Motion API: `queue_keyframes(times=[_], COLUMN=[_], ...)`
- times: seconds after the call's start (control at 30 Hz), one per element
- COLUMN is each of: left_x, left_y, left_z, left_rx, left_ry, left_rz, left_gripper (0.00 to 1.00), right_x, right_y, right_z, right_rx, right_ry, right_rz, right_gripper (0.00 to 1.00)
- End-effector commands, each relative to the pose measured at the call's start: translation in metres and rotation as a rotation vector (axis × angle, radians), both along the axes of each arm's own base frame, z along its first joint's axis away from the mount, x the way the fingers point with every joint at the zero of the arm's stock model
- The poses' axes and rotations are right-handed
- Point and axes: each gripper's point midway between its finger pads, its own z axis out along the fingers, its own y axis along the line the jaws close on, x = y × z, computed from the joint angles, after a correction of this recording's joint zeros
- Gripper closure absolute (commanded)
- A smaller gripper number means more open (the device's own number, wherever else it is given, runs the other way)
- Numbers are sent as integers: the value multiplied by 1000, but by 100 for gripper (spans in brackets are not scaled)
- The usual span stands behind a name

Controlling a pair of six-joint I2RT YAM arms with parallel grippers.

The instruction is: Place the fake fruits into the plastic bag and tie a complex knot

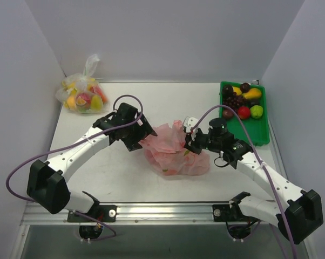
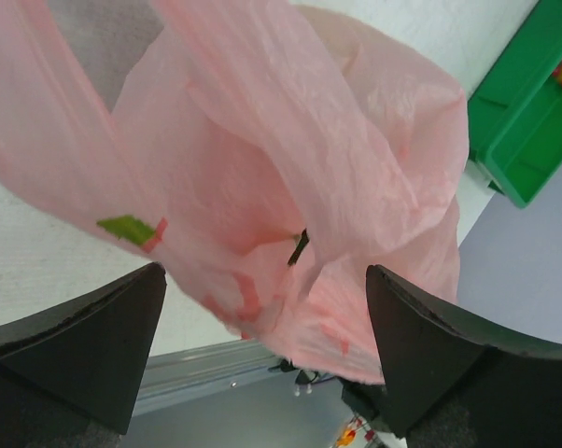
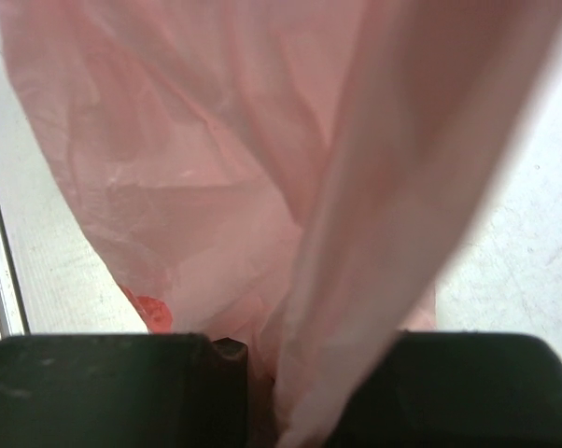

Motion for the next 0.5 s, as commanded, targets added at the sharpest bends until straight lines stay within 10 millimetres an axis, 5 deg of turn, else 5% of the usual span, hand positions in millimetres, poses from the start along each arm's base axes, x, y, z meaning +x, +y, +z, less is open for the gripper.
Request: queue_keyframes(times=[0.0, 0.27, 0.47], left_x=[32, 88, 89], left_y=[-8, -13, -15], left_z=[12, 10, -18], left_rx=[-60, -63, -56], left_ry=[-80, -263, -205], left_rz=[91, 89, 97], left_gripper=[3, 3, 3], right_x=[-3, -21, -29], right_y=[4, 3, 1], right_z=[26, 21, 18], right_rx=[38, 43, 40], right_ry=[-59, -41, -46], right_rz=[26, 81, 104], right_gripper=[100, 100, 100])
